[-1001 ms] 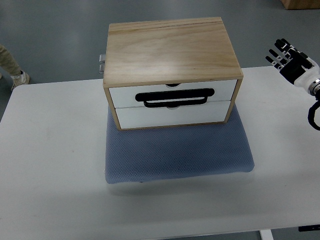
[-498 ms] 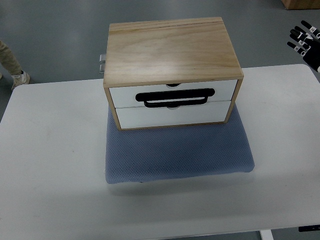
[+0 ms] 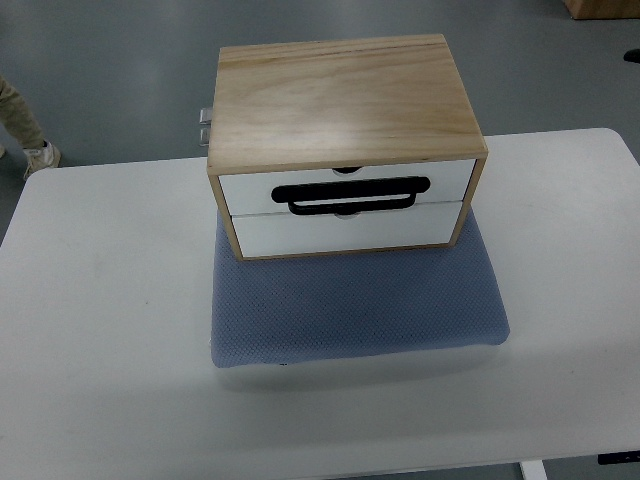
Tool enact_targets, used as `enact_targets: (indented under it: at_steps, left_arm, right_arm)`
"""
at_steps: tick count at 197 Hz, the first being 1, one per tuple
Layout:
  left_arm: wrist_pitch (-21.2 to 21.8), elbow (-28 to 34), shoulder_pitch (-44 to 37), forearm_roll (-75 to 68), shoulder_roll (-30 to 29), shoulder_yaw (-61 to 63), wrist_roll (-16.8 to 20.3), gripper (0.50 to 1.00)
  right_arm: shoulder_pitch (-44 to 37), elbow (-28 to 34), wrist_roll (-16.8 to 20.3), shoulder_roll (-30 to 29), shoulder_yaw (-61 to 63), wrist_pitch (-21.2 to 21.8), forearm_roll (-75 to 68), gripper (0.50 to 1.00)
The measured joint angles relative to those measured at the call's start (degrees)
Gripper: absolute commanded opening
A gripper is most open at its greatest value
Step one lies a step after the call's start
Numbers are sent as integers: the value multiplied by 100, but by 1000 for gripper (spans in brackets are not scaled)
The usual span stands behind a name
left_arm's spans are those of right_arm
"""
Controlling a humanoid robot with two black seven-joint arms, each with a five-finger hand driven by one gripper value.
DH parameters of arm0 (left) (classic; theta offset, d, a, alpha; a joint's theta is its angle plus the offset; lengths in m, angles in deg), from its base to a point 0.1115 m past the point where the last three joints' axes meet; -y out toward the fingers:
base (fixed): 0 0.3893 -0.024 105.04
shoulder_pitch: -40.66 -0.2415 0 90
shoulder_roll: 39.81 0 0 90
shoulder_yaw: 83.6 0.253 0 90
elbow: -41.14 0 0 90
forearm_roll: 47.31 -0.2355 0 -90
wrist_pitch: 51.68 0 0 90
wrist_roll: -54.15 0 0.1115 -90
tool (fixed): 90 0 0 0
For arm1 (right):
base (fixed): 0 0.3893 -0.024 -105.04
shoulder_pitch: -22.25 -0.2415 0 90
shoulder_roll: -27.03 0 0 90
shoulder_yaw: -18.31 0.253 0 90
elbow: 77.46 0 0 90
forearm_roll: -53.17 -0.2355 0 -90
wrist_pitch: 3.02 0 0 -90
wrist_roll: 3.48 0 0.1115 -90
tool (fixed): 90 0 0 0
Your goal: Open wood drawer with right hand
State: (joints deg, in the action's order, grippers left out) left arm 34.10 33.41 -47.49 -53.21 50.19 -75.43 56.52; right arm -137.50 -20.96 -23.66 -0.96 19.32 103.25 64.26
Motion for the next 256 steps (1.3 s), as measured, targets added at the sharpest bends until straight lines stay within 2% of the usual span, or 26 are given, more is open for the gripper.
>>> enact_targets:
  at_steps: [47, 75, 106, 125, 158, 201, 256]
  left_arm:
    - [0, 0, 0, 0, 0, 0, 0, 1000]
    - [0, 0, 0, 0, 0, 0, 0, 1000]
    - [0, 0, 0, 0, 0, 0, 0, 1000]
    - [0, 0, 1, 0, 0, 0, 1, 1000]
    - [0, 0, 0, 0, 0, 0, 0, 1000]
    - [0, 0, 0, 1, 0, 0, 0, 1000]
    - [0, 0, 0, 1, 0, 1, 0, 1000]
  right_arm:
    - [-1260, 1126, -88, 528, -885, 402, 691, 950]
    - [-1564, 1957, -93, 602, -908, 474, 1145, 950]
    - [-1687, 2519, -92, 409, -863, 690, 1443, 950]
    - [-1750, 2645, -66, 129, -846, 883, 1484, 950]
    - [-1736, 2756, -41, -249, -834, 982, 1492, 952]
    - [-1553, 2776, -17, -1028, -544, 1199, 1527, 952]
    - [-1351, 2736, 226, -1774, -342, 1131, 1665, 950]
